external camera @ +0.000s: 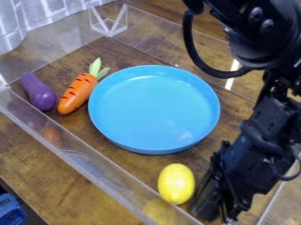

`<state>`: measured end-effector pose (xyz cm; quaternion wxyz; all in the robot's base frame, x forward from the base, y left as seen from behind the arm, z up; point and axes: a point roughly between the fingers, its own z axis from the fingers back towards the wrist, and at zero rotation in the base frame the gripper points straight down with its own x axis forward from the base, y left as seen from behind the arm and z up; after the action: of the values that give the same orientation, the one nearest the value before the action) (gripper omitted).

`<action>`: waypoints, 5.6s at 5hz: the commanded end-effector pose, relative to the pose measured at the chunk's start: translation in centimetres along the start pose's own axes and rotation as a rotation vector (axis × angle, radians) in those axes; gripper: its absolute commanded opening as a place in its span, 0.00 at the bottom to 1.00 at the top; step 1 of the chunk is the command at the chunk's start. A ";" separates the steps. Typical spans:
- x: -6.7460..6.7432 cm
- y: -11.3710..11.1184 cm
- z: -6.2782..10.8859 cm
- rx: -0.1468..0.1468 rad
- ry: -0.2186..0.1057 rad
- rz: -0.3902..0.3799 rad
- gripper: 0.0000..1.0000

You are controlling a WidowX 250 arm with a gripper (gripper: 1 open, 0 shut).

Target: Put the lemon on the blue tray

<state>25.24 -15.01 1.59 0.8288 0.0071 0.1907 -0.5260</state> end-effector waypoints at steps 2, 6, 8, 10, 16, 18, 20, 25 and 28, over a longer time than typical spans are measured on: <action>-0.8 2.4 1.7 -0.029 -0.063 0.167 0.00; -1.3 1.9 2.7 -0.069 -0.062 0.253 0.00; 0.0 1.7 2.6 -0.097 -0.059 0.307 0.00; 0.1 1.9 4.0 -0.138 -0.048 0.411 0.00; -4.2 1.0 5.0 -0.212 0.004 0.636 0.00; -5.5 1.0 6.6 -0.208 0.034 0.626 0.00; -6.6 0.8 8.7 -0.214 0.047 0.625 0.00; -7.1 0.9 8.6 -0.259 0.070 0.639 0.00; -7.4 1.2 8.3 -0.365 0.046 0.818 0.00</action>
<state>25.58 -10.33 9.58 0.9399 -0.0448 0.3163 -0.1205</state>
